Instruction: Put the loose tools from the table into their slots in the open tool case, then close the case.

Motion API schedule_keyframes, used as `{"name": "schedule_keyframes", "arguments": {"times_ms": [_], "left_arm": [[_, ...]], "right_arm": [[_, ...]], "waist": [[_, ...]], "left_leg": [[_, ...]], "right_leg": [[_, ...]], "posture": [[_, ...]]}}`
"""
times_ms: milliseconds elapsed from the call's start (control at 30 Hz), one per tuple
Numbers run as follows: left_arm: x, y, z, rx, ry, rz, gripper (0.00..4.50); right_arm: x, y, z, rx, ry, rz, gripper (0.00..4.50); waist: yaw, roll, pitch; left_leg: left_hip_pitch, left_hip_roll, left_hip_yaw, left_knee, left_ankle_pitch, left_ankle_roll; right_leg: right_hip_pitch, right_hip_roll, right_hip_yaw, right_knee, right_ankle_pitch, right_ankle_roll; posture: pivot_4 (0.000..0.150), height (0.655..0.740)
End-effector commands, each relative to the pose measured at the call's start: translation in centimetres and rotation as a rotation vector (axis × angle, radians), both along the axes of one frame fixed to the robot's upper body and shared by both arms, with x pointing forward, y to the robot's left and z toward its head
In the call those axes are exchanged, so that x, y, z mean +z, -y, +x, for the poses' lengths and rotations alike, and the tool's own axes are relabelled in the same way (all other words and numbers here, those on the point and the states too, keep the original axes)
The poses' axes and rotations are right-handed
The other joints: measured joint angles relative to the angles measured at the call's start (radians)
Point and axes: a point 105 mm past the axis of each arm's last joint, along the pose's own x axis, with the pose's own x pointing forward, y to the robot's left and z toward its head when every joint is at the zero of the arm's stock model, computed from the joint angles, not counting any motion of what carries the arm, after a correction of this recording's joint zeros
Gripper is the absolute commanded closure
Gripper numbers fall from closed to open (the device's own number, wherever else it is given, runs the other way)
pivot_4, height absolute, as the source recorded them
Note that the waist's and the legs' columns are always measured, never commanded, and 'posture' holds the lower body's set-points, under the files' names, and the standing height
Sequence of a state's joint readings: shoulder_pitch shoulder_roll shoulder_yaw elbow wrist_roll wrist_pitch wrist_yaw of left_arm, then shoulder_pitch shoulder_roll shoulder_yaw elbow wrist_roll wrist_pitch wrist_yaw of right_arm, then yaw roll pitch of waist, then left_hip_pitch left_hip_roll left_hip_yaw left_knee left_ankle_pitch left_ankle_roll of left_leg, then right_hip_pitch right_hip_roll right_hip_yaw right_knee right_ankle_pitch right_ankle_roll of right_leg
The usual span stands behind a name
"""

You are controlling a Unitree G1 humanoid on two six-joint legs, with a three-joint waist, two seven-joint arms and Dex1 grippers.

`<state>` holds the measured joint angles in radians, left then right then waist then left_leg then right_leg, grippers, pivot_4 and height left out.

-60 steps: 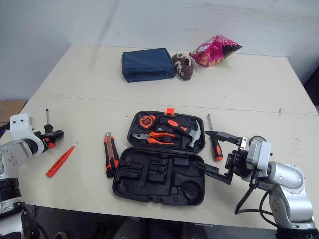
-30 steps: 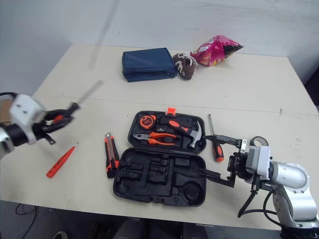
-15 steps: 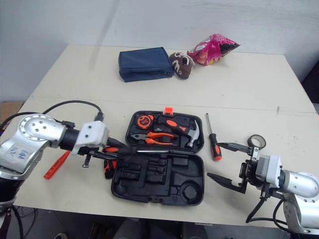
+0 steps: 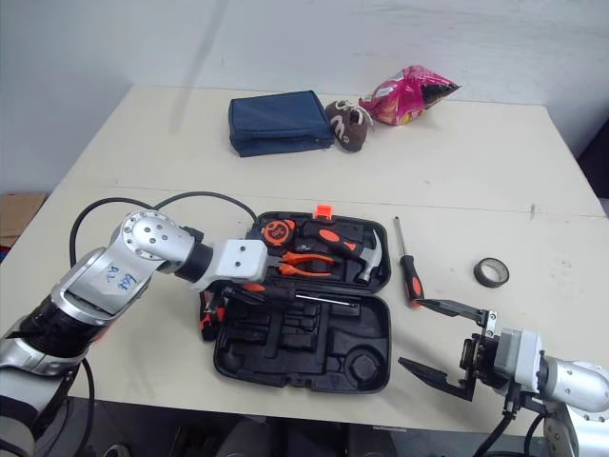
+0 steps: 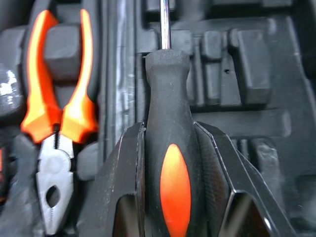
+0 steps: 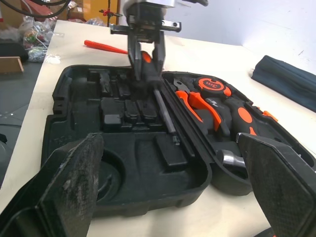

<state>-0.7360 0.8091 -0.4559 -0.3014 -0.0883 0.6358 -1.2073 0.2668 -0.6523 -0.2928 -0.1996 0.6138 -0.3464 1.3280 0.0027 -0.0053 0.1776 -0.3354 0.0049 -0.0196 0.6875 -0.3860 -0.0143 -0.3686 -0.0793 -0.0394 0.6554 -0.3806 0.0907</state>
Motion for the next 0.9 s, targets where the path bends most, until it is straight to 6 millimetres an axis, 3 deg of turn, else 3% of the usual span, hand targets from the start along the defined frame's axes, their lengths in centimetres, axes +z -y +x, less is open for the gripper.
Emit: {"name": "schedule_keyframes", "arguments": {"times_ms": [33,267,733,767,900], "left_arm": [[0.2,0.5,0.5,0.013,0.046,0.006,3.69],[-0.6,0.0,-0.1,0.005,0.014,0.060,3.69],[-0.7,1.0,0.1,0.012,0.025,0.021,3.69],[-0.4,1.4,0.0,-0.009,0.035,-0.002,2.66],[1.3,2.8,-0.7,-0.081,0.072,-0.105,0.96]], "right_arm": [[0.8,0.4,-0.2,-0.023,0.046,-0.003,0.00],[1.0,0.3,-0.1,-0.029,0.051,-0.004,0.00],[1.6,-0.4,0.9,-0.030,0.071,-0.002,0.00],[1.7,-0.5,1.0,-0.028,0.071,-0.001,0.00],[1.8,-0.7,1.0,-0.020,0.071,-0.001,0.00]], "waist": [[0.001,0.000,0.000],[0.004,0.000,0.000],[0.018,0.000,0.000],[0.019,0.000,0.000],[0.021,0.000,0.000]], "left_leg": [[0.000,0.000,0.000,0.000,0.000,0.000],[0.000,0.000,0.000,0.000,0.000,0.000],[0.000,0.000,0.000,0.001,0.000,0.000],[0.000,0.000,0.000,0.001,0.000,0.000],[-0.001,0.000,-0.001,0.002,0.000,0.001]], "right_leg": [[0.000,0.000,0.000,0.000,0.000,0.000],[0.000,0.000,0.000,0.000,0.000,0.000],[0.000,0.000,0.000,0.000,0.000,0.000],[0.000,0.000,0.000,0.000,0.000,0.000],[0.000,0.000,-0.001,0.000,0.000,0.000]], "posture": [[0.150,0.7400],[0.150,0.7400],[0.150,0.7400],[0.150,0.7400],[0.150,0.7400]]}}
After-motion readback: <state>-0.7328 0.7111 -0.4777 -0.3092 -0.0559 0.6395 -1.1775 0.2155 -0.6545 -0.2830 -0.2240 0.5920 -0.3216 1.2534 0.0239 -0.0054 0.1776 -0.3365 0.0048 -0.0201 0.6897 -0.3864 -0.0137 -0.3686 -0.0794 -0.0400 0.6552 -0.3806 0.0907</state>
